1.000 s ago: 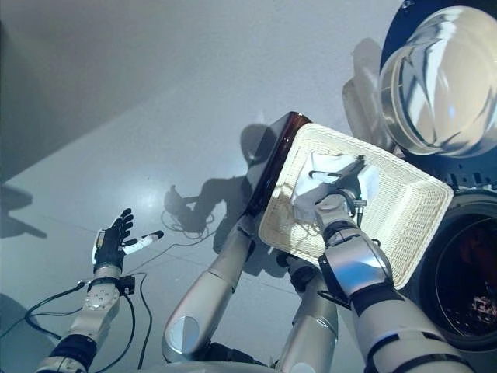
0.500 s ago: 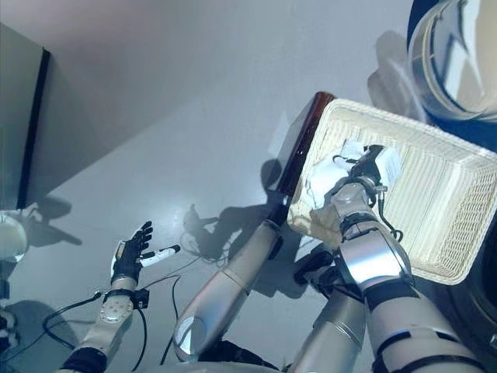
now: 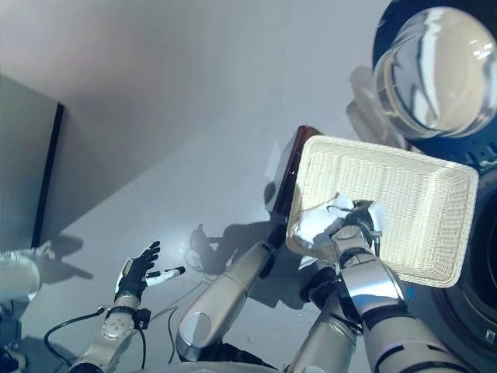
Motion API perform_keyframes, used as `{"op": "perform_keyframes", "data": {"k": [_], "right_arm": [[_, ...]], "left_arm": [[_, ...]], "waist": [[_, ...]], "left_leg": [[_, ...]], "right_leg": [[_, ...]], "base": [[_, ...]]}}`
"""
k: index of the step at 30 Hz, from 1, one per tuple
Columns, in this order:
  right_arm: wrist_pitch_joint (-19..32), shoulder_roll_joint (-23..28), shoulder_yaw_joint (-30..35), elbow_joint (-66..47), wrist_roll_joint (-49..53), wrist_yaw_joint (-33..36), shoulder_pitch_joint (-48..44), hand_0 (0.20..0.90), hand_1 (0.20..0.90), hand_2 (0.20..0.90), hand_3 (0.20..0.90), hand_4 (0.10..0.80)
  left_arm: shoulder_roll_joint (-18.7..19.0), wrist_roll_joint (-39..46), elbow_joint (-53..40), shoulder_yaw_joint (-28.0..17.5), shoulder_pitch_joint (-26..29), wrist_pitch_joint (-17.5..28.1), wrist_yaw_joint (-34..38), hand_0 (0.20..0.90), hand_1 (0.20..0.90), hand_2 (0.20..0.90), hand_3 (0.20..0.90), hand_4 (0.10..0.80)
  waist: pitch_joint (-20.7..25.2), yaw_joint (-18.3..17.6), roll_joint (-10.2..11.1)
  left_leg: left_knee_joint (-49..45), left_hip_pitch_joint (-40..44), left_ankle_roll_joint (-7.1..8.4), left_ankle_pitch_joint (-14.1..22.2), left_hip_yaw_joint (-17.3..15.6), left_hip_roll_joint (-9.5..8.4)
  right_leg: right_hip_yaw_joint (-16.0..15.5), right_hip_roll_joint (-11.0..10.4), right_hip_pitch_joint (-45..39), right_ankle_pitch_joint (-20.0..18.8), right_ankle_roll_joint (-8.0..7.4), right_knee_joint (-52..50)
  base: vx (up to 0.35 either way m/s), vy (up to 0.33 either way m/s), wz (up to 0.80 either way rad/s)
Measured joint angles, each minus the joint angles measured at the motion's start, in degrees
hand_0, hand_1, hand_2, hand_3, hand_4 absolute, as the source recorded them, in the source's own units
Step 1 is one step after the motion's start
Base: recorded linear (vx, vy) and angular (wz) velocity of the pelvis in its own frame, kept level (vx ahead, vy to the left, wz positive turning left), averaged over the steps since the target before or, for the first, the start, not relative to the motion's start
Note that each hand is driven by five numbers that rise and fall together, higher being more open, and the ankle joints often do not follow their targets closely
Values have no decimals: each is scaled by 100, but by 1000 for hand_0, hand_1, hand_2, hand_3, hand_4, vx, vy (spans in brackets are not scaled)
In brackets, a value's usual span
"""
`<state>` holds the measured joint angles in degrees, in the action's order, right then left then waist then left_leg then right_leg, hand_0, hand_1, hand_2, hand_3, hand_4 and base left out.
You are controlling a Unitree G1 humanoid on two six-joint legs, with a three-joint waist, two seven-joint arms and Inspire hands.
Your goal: Pick up the clothes and place them into the washing machine
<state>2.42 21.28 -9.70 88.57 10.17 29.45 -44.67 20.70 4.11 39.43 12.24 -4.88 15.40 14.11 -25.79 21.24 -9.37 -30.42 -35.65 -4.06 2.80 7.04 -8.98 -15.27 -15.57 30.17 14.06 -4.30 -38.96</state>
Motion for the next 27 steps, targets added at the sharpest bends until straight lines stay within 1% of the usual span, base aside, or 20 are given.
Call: {"op": "perform_keyframes", "data": {"k": [1, 2, 3, 4, 5, 6, 7, 9, 11, 12, 14, 15, 16, 18, 20, 23, 24, 25, 26, 27], "right_arm": [[17, 43, 98, -23, 71, -40, 42, 200, 200, 200, 200, 300], [33, 71, 202, -42, 234, -121, 109, 200, 200, 200, 200, 300], [53, 82, 255, -47, 348, -182, 168, 200, 200, 200, 200, 300], [125, 95, 327, -62, 492, -235, 254, 200, 200, 200, 200, 300], [196, 139, 697, -121, 779, -352, 353, 200, 200, 200, 200, 300], [221, 156, 764, -104, 1024, -374, 388, 200, 200, 200, 200, 300], [378, 247, 1082, -296, 1565, -582, 629, 200, 200, 200, 200, 300], [532, 280, 1154, -423, 1938, -726, 744, 200, 200, 200, 200, 300], [733, 265, 1591, -581, 2775, -967, 855, 200, 200, 200, 200, 300], [775, 255, 1590, -591, 2909, -988, 879, 200, 200, 200, 200, 300], [956, 220, 1771, -735, 3635, -1113, 1055, 200, 200, 200, 200, 300], [1026, 184, 1893, -817, 3854, -1142, 1111, 200, 200, 200, 200, 300], [1055, 174, 2072, -924, 4105, -1189, 1162, 200, 200, 200, 200, 300], [1279, 146, 2252, -1203, 4733, -1205, 1167, 200, 200, 200, 200, 300], [1516, 76, 2456, -1579, 5115, -1201, 1191, 200, 200, 200, 200, 300], [1836, 103, 2566, -1952, 5407, -1191, 1083, 200, 200, 200, 200, 300], [1918, 136, 2599, -1987, 5455, -1182, 978, 200, 200, 200, 200, 300], [1937, 153, 2621, -2012, 5476, -1170, 939, 200, 200, 200, 200, 300], [2029, 228, 2669, -2040, 5527, -1142, 797, 200, 200, 200, 200, 300], [2062, 303, 2681, -2040, 5557, -1074, 649, 200, 200, 200, 200, 300]], "left_arm": [[-11, -13, 20, 1, 27, 0, -23, 900, 900, 900, 900, 800], [-16, -31, 133, 15, 48, 6, -49, 900, 900, 900, 900, 800], [-18, -65, 198, 19, 56, 2, -51, 900, 900, 900, 900, 800], [-25, -95, 256, 22, 59, 5, -63, 900, 900, 900, 900, 800], [-35, -103, 350, 22, 41, -3, -122, 900, 900, 900, 900, 800], [-36, -119, 385, 34, -9, 3, -171, 900, 900, 900, 900, 800], [-43, -119, 431, 36, -19, 3, -255, 900, 900, 900, 900, 800], [-43, -122, 599, 37, -65, 1, -289, 900, 900, 900, 900, 800], [-106, -118, 930, 30, -86, -2, -311, 900, 900, 900, 900, 800], [-113, -119, 1002, 35, -101, -6, -332, 900, 900, 900, 900, 800], [-203, -111, 1268, 34, -150, -1, -416, 900, 900, 900, 900, 800], [-236, -103, 1311, 59, -190, -1, -419, 900, 900, 900, 900, 800], [-232, -54, 1330, 184, -220, 12, -419, 900, 900, 900, 900, 800], [-329, 83, 1429, 389, -232, 22, -453, 900, 900, 900, 900, 800], [-430, 260, 1478, 586, -271, 57, -491, 900, 900, 900, 900, 800], [-598, 395, 1495, 750, -269, 183, -527, 900, 900, 900, 900, 800], [-620, 451, 1494, 878, -268, 230, -528, 900, 900, 900, 900, 800], [-635, 463, 1496, 936, -270, 238, -537, 900, 900, 900, 900, 800], [-662, 514, 1485, 1111, -270, 257, -549, 900, 900, 900, 900, 800], [-699, 534, 1485, 1165, -271, 264, -554, 900, 900, 900, 900, 800]], "waist": [[25, -81, 9], [74, -167, -1], [100, -185, -1], [151, -193, 15], [206, -248, 27], [294, -302, 25], [379, -399, 41], [469, -398, 64], [547, -615, 49], [565, -640, 58], [699, -907, 10], [763, -928, 4], [816, -984, -28], [886, -1080, -151], [977, -1161, -302], [1017, -1217, -567], [1008, -1247, -674], [1021, -1249, -721], [1038, -1255, -875], [1037, -1266, -975]], "left_leg": [[72, 80, -9, 1, -61, 39], [266, 267, -130, -134, -98, 54], [420, 447, -131, -150, -122, 69], [559, 585, -77, -112, -173, 108], [764, 784, -146, -206, -258, 135], [888, 891, -140, -236, -270, 148], [1046, 1037, -120, -225, -395, 221], [1214, 1169, -126, -248, -523, 254], [1457, 1397, -143, -263, -734, 311], [1510, 1453, -149, -273, -767, 306], [1704, 1637, -149, -273, -944, 317], [1777, 1662, -138, -285, -1009, 314], [1817, 1666, -170, -308, -1079, 314], [1965, 1714, -166, -323, -1271, 310], [2047, 1726, -183, -337, -1375, 296], [2151, 1734, -250, -388, -1509, 289], [2171, 1735, -245, -383, -1544, 283], [2189, 1733, -248, -393, -1553, 277], [2275, 1739, -255, -405, -1607, 262], [2332, 1734, -231, -423, -1628, 242]], "right_leg": [[33, 17, -70, -30, 0, 90], [30, 61, -220, -178, -74, 303], [25, 59, -385, -227, -75, 486], [41, 90, -510, -257, -106, 627], [43, 126, -676, -356, -145, 823], [44, 170, -764, -415, -149, 968], [159, 213, -835, -498, -118, 1208], [277, 279, -914, -625, -148, 1388], [485, 338, -1053, -783, -183, 1679], [513, 358, -1075, -816, -187, 1724], [635, 342, -1156, -938, -221, 1974], [686, 364, -1162, -978, -252, 2031], [733, 362, -1128, -1056, -266, 2097], [881, 362, -1073, -1169, -303, 2236], [1006, 359, -1022, -1237, -332, 2341], [1094, 349, -958, -1357, -354, 2453], [1138, 343, -938, -1358, -358, 2453], [1150, 344, -934, -1366, -368, 2454], [1229, 311, -857, -1369, -375, 2438], [1268, 312, -780, -1378, -391, 2426]], "base": [[32, 30, -28], [29, 46, -21], [115, 27, -26], [118, 42, -31], [93, 43, -32], [82, 53, -40], [71, 33, -44], [83, 33, -54], [80, 47, -53], [82, 74, -53], [61, 87, -42], [28, 89, -34], [33, 121, -43], [27, 82, -46], [18, 96, -39], [14, 75, -25], [16, 40, -13], [16, 59, -18], [16, 55, -16], [9, 62, -18]]}}
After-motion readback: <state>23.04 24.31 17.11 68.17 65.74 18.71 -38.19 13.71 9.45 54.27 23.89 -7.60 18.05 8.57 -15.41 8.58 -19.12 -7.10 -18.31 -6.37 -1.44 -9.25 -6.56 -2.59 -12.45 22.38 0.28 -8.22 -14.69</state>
